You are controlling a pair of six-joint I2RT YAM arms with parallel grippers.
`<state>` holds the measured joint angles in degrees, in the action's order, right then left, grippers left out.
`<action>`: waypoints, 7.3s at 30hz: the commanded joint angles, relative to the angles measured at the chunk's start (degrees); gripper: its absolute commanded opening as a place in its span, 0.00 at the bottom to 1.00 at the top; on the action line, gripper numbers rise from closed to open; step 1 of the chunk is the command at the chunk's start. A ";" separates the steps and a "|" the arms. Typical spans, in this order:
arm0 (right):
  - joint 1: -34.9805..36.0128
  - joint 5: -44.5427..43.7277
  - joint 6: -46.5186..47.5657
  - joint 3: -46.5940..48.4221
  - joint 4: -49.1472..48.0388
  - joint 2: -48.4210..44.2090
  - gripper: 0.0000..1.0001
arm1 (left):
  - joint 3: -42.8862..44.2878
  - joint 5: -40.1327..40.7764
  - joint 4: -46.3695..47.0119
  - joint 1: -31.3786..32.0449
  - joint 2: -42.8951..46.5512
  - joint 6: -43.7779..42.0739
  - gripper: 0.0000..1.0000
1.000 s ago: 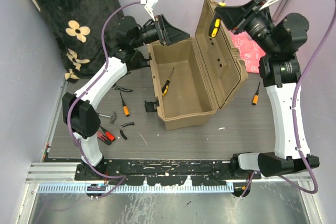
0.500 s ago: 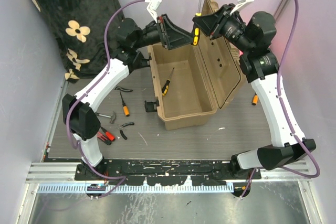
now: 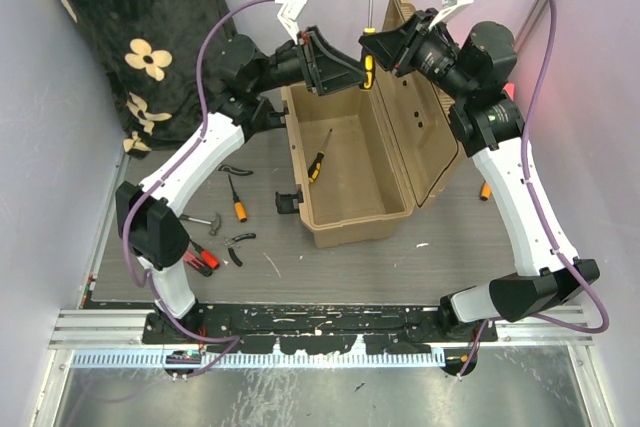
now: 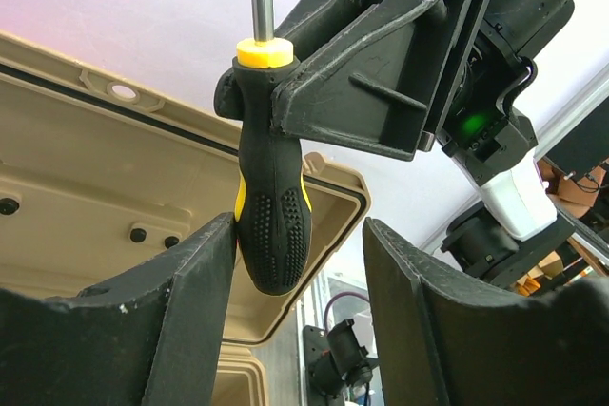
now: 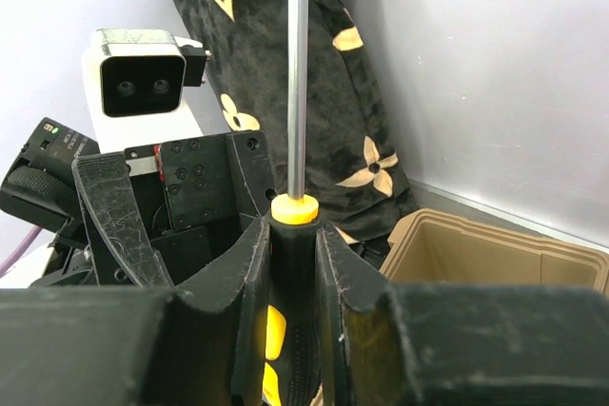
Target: Pack the tool kit
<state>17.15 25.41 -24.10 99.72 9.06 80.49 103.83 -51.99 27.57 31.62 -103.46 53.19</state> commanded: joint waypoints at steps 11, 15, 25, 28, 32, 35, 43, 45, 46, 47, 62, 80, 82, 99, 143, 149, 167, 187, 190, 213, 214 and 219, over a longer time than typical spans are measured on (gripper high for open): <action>0.78 1.17 0.45 0.35 -1.96 -1.30 0.01 | 0.87 0.48 4.25 4.16 0.18 -0.84 0.57; 0.87 1.32 0.95 0.31 -1.00 -1.69 0.01 | 0.71 1.46 3.76 4.65 -0.41 -1.57 0.61; 0.91 0.66 2.97 -1.04 0.02 -3.69 0.06 | -0.94 6.54 1.00 4.69 0.29 -4.32 0.00; 0.88 -1.57 5.41 -2.40 -1.27 -5.93 0.37 | -1.83 8.69 -0.93 4.02 1.21 -5.17 0.00; 0.90 -9.67 9.59 -8.05 -9.31 -12.46 0.83 | -3.52 11.03 -4.56 1.60 2.05 -5.44 0.00; 0.88 -16.30 14.24 -7.09 -8.75 -14.73 0.92 | -5.20 11.56 -9.29 -0.18 2.50 -5.91 0.00; 0.89 -40.48 27.15 -1.97 -4.94 -16.97 0.93 | -11.62 10.81 -28.43 -0.85 1.50 -5.94 0.00; 0.87 -44.60 29.87 -0.98 -3.68 -16.92 0.93 | -11.61 10.88 -34.09 -0.81 0.36 -6.89 0.00; 0.88 -46.57 31.10 -0.66 -3.17 -16.85 0.93 | -11.47 11.07 -36.53 -0.71 -0.21 -7.38 0.00; 0.89 -48.01 32.13 -0.44 -2.69 -16.86 0.93 | -11.35 11.21 -38.58 -0.68 -0.81 -7.86 0.00; 0.44 -57.03 29.26 14.23 18.57 -7.38 0.93 | -0.05 24.06 -68.11 3.79 -11.98 -24.79 0.02; 0.28 -56.43 28.30 13.68 20.52 -10.44 0.91 | 8.17 32.98 -73.01 5.71 -22.05 -30.58 0.22; 0.26 -56.67 28.33 13.13 20.58 -11.01 0.91 | 8.91 33.72 -73.05 5.81 -22.99 -30.79 0.30; -0.78 -53.44 30.10 23.32 23.92 -2.52 0.93 | 18.11 33.88 -68.19 6.08 -16.89 -32.97 0.60; -39.15 -29.63 20.56 -8.68 31.80 31.26 0.77 | -1.74 30.53 -57.78 5.02 10.60 -34.43 0.72; -39.11 -29.50 20.76 -9.66 32.43 34.79 0.74 | -0.98 30.28 -58.54 4.94 10.06 -34.30 0.72; -39.14 -28.29 20.67 -11.98 38.05 37.98 0.54 | 0.69 30.06 -58.73 4.80 7.72 -33.63 0.72; -35.43 -23.15 20.24 10.08 45.98 28.18 0.01 | 2.45 29.40 -59.12 3.23 6.77 -33.65 0.72; -35.48 -18.41 17.46 17.76 44.93 24.40 0.01 | 4.18 29.09 -59.59 2.56 5.80 -34.12 0.73; -26.96 14.54 -6.17 -2.55 -10.06 -5.87 0.01 | 3.13 12.70 -42.52 -1.59 4.74 -27.37 0.73; -25.65 14.58 -6.01 -2.26 -9.91 -5.80 0.01 | 2.92 11.63 -41.04 -1.64 4.92 -26.64 0.73; -19.72 14.45 -5.25 -1.93 -9.45 -5.05 0.01 | 1.79 7.33 -34.55 -1.65 5.50 -23.98 0.73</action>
<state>-6.24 37.67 -28.64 95.35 4.69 76.03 106.10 -38.30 -17.23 30.20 -100.07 26.15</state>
